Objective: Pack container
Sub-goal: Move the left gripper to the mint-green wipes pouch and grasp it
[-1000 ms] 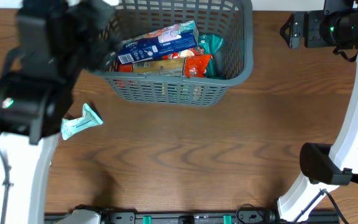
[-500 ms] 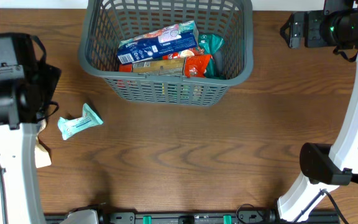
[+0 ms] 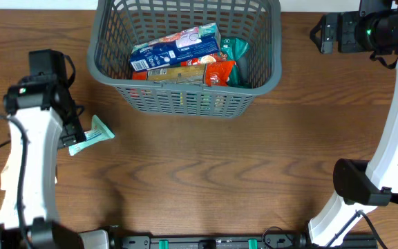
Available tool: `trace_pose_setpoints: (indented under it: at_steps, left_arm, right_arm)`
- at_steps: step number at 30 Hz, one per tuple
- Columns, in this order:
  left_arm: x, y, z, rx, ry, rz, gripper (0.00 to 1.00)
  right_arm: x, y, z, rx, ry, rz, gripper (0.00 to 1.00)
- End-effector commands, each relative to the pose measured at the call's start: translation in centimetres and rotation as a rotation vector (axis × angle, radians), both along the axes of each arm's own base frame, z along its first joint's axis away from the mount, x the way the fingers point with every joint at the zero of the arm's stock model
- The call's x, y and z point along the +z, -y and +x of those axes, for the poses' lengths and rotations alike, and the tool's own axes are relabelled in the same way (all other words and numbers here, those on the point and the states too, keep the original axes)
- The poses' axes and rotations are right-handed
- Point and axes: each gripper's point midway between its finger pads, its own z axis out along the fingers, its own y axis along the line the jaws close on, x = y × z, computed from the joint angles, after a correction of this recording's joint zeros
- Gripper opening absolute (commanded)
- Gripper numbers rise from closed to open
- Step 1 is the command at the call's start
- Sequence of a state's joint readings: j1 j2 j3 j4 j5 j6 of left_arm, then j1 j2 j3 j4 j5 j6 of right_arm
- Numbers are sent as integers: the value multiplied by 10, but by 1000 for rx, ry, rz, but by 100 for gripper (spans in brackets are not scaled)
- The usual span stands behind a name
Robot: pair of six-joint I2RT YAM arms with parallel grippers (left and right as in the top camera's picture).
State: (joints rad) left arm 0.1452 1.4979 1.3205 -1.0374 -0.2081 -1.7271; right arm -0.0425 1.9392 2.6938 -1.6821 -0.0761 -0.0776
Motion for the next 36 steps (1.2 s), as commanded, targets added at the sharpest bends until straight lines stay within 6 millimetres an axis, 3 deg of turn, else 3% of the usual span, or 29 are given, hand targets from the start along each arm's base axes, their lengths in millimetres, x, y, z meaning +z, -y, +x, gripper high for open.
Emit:
trace_pose_setpoints:
  at_steps: [1,8,12,20,26,32,36]
  left_arm:
    - [-27,3,6,60,-47,-50,99]
    - [-71,19,36,35,-65,-175,99]
    - [-86,22,42,37,-81,-200,99]
    - [-94,31,36,32,-120,-254,99]
    - [-97,26,26,80,-151,-259,99]
    - [-116,17,6,124,-196,-270,99]
    - [-130,14,3,96,-189,-264,99]
  right_arm:
    - [8,1,-3,3,24,4,99]
    - [7,1,-4,3,21,4,99]
    - [7,1,-4,3,19,4,99]
    - [7,1,-4,2,19,3,99]
    - [7,2,-4,2,19,2,99]
    - [7,2,-4,2,19,3,99]
    - [7,2,-4,2,19,3,99]
